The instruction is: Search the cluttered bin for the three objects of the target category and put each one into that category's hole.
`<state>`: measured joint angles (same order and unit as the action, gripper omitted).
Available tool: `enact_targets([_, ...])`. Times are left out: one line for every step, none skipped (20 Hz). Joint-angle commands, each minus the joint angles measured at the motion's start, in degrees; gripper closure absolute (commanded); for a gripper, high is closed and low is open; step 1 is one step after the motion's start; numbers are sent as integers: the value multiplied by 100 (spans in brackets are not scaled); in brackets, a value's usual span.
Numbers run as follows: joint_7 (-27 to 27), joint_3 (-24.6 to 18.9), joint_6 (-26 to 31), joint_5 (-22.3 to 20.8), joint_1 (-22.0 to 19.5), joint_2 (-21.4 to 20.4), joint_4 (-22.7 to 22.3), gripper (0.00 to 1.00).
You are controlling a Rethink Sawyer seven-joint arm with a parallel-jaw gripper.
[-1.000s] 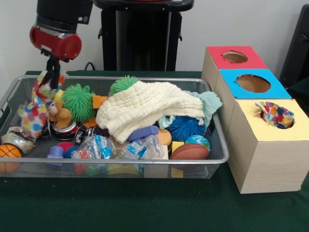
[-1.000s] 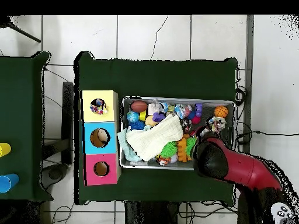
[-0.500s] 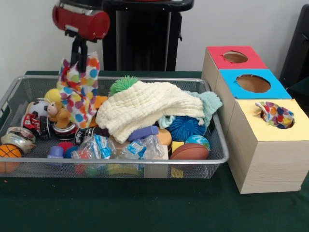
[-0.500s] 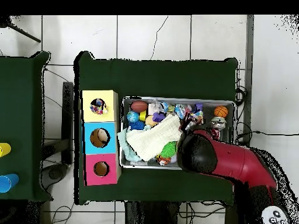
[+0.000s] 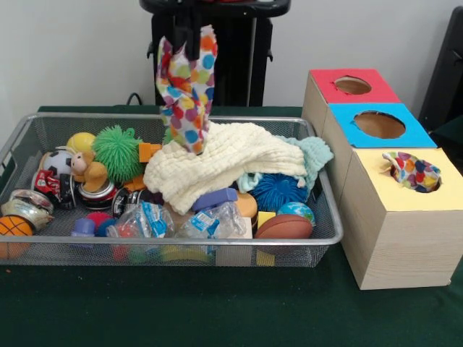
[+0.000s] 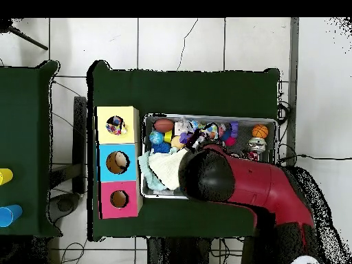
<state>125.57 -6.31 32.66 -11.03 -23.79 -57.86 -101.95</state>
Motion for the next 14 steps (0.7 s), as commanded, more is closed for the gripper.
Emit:
enact_targets([150,-406,961,250,419,-179,290,100])
enact_targets([224,-376,988,274,497,-153,345,100])
enact_targets([298,-347,1014,297,574,-127,401,100])
enact_targets([372,-317,1041,320,651,-101,456,100])
enact_targets([445,-288,1068,343,729,-75,511,100])
enact_targets([519,-258,1094,366,806,-49,567,100])
enact_targets([593,-229,1121,390,883,-24,622,100])
enact_targets([619,-211,1158,420,928,2,666,100])
enact_targets([666,-221,1205,460,999,68,800,100])
enact_targets([701,-199,1229,488,1051,102,853,100])
enact_targets([753,-215,1271,550,1122,182,971,100])
enact_targets([766,-214,1285,598,1167,216,1011,100])
enact_targets([830,-220,1338,660,1258,279,1098,100])
enact_targets([868,-194,1386,702,1330,322,1170,100])
